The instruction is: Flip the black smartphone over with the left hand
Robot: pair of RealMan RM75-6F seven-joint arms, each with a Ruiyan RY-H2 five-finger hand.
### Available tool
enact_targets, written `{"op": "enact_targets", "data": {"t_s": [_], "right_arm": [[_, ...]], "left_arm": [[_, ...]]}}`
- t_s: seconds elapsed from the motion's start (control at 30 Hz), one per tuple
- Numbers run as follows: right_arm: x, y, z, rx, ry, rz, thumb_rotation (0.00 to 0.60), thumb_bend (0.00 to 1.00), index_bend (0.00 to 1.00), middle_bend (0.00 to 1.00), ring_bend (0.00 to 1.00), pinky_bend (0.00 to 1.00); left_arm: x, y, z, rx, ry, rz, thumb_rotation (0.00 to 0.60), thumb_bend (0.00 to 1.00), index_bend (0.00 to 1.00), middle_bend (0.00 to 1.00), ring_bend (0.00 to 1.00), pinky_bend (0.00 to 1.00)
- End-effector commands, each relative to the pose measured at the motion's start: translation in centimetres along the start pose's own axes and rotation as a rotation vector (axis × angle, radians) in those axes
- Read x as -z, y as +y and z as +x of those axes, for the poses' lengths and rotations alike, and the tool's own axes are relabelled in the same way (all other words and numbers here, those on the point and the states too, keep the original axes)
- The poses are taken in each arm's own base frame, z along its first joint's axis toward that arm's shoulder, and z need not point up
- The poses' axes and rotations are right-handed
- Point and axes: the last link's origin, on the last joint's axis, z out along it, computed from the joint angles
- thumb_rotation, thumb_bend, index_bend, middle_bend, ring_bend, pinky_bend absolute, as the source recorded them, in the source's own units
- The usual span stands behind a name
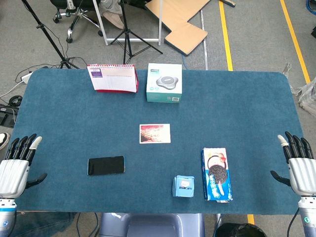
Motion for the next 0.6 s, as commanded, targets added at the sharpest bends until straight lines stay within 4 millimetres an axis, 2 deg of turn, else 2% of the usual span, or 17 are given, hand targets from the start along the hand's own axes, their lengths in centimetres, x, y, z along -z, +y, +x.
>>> {"op": "enact_targets", "data": {"t_s": [0.03,0.37,0.47,0.6], "right_arm": [[0.0,0.0,0.0,-0.001,-0.002,0.000,0.600,0.00,0.05,0.00,0.00,0.00],[-0.1,0.1,0.2,-0.015,0.004,-0.014,0.600,0.00,0.05,0.00,0.00,0.00],[0.0,0.1,0.4,-0.021,0.007,-0.015,0.600,0.00,0.05,0.00,0.00,0.00],[-0.1,0.1,0.5,-0.024,0.009,-0.008,0.600,0.00,0.05,0.00,0.00,0.00]], "left_arm": [[0.0,0.0,0.0,-0.002,-0.003,0.000,0.600,0.00,0.00,0.00,0.00,0.00],[-0.3,0.3,-0.6,-0.007,-0.040,-0.018,0.600,0.00,0.00,0.00,0.00,0.00],[-0.8,1.4,-1.3,-0.026,-0.067,-0.050,0.600,0.00,0.00,0.00,0.00,0.00],[-2.5,4.4,-2.3,-0.039,-0.112,-0.100,0.600,0.00,0.00,0.00,0.00,0.00]]}}
